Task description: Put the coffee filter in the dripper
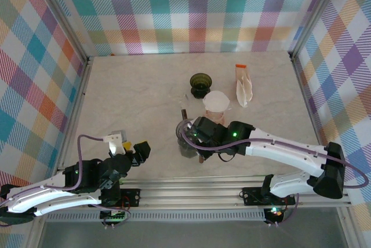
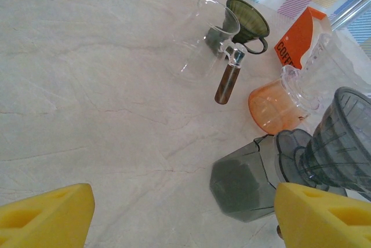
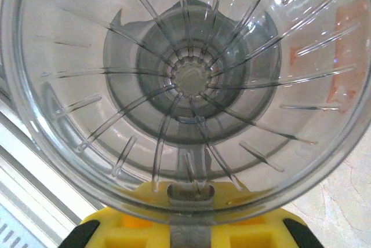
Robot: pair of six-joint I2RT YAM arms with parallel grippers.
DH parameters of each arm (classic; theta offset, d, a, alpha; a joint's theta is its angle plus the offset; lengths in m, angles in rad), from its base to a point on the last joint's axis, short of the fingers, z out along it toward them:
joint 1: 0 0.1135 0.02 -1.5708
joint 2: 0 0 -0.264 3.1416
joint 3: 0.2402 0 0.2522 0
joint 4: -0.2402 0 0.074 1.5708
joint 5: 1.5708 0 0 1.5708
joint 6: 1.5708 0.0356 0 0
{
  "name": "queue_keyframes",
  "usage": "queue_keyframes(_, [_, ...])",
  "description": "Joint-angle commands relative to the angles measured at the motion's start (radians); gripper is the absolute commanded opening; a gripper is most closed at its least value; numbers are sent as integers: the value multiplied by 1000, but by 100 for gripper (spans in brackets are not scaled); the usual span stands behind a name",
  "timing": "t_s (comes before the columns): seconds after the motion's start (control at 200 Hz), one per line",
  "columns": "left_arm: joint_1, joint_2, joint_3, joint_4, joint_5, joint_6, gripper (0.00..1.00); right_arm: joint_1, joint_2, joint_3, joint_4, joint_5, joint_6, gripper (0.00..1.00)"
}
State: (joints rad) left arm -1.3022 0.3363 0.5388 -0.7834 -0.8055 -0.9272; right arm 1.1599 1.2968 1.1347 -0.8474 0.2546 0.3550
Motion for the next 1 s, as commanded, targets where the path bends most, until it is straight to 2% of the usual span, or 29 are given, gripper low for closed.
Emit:
queue_keyframes(0.0, [-6, -9, -17, -5, -17, 1, 82, 6, 33, 14, 39, 12, -3, 10])
queue_keyframes(0.245, [-5, -14, -17, -8, -13, -1, 82, 6, 56, 5, 45, 15, 7, 11])
queue_keyframes(0.555, [-6, -15, -22, -9, -13, -5, 82, 6, 33, 4, -27, 49, 35, 12])
queue_keyframes(0.67, [-6, -16, -23, -3, -15, -3, 82, 6, 28, -4, -27, 35, 39, 17])
queue_keyframes(0.74, [-6, -13, -23, 2, -13, -1, 82, 6, 30, -13, -15, 24, 47, 26])
queue_keyframes(0.885, [-6, -7, -20, 3, -7, -2, 82, 6, 18, -24, 13, 15, 61, 60])
queue_keyframes(0.995, [-6, -1, -19, 10, -1, 2, 82, 6, -9, -21, 14, 31, 63, 70])
